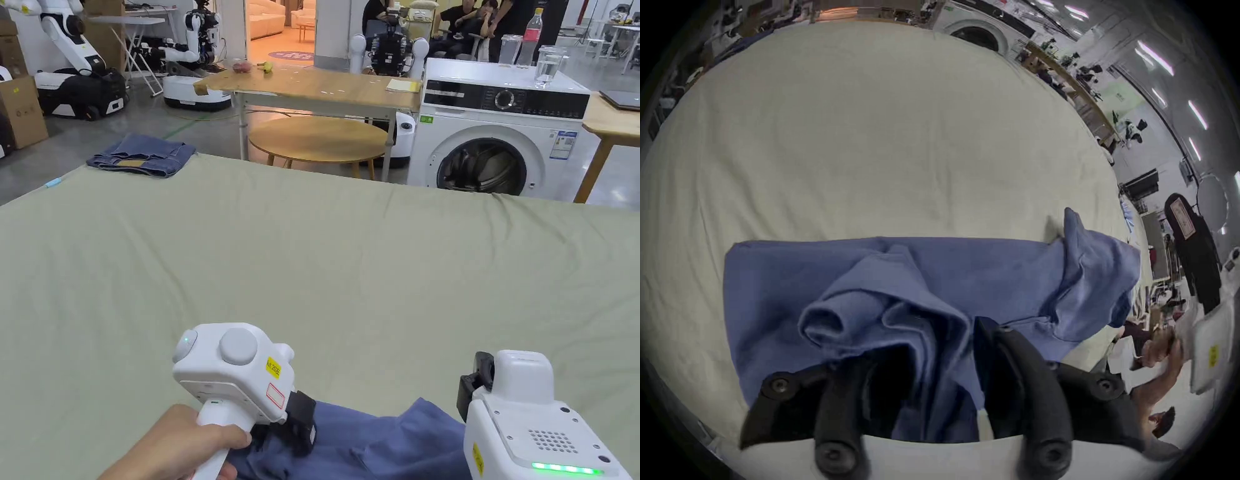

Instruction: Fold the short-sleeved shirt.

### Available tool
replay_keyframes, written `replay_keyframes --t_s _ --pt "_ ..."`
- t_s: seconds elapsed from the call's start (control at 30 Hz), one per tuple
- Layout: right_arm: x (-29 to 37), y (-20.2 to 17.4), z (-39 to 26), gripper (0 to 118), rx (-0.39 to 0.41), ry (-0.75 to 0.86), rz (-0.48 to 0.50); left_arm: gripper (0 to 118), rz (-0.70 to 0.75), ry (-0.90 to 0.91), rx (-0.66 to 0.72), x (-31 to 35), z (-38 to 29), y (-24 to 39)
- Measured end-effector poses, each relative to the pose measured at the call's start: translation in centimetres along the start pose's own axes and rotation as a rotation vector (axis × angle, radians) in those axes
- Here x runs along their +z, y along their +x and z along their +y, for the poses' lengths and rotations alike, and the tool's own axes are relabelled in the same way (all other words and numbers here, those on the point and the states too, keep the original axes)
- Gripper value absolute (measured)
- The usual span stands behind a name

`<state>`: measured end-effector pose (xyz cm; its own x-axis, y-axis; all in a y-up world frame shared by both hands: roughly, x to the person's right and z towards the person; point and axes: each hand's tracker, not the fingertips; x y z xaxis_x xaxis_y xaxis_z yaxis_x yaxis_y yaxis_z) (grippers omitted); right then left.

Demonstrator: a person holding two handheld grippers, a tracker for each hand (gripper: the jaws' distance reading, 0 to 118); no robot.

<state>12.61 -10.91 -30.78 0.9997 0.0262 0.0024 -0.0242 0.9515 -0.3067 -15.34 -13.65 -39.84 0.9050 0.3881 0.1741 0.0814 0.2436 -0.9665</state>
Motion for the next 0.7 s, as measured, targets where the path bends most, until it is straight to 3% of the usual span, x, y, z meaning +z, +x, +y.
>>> replay_keyframes --t_s 0.07,0.4,0.53,0.7 --pt "0.0 0.0 0.0 0 0.002 -0.002 0.002 46 0.014 0.012 -0.034 0.6 0.1 0.6" --pt "0.2 0.0 -0.1 0 0.009 -0.002 0.009 45 -0.091 0.158 -0.045 7.1 0.0 -0.5" --pt "0.2 0.0 -0.1 0 0.006 -0.005 0.011 19 -0.149 0.226 -0.024 9.2 -0.3 -1.8" --pt "0.2 -0.1 -0.2 0 0.001 -0.009 0.015 8 -0.121 0.236 -0.015 7.7 -0.6 -2.7"
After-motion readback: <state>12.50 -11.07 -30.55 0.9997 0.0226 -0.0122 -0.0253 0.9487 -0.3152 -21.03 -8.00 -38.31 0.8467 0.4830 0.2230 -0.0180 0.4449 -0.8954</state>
